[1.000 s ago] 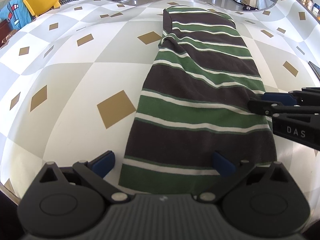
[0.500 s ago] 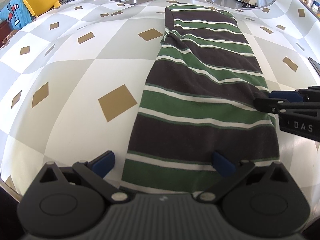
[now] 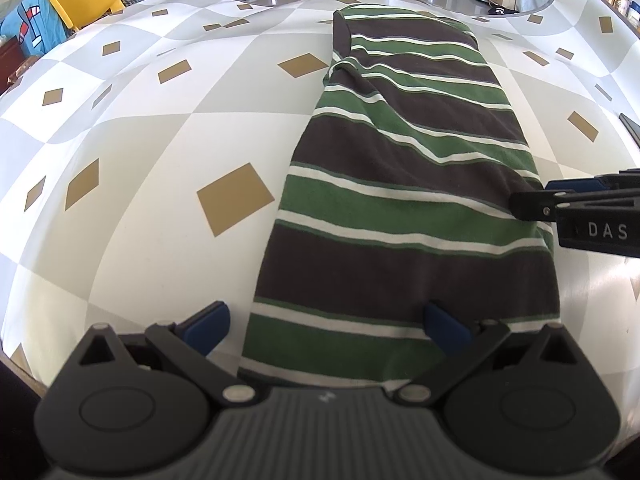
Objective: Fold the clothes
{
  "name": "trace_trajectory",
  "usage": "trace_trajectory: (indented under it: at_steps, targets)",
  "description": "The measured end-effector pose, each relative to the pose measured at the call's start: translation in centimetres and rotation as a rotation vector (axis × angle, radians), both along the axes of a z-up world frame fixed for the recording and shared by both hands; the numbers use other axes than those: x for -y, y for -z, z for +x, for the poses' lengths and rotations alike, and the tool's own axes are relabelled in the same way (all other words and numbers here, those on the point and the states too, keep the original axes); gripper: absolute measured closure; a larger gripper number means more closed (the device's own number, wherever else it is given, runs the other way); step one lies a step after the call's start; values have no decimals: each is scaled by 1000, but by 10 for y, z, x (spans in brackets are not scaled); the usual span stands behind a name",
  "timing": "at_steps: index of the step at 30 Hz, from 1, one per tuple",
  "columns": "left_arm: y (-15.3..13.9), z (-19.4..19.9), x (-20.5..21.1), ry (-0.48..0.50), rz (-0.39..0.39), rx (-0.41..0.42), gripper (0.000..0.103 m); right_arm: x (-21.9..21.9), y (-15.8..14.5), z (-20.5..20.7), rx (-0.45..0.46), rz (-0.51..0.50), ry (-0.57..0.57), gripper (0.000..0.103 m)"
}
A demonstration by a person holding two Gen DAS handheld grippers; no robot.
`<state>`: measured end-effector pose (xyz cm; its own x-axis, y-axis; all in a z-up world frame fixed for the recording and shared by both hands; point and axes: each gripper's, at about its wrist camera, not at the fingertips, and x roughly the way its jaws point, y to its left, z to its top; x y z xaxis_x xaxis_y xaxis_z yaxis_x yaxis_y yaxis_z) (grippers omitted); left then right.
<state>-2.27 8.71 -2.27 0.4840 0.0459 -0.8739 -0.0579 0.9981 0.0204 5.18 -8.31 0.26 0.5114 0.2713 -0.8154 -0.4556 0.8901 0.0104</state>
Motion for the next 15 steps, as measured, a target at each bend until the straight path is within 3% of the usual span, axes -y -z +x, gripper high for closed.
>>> trace_trajectory:
  at_steps: [15]
  targets:
    - [1,0,2,-8,4,-2,0,2,-7,25,-122,-22,-57,53]
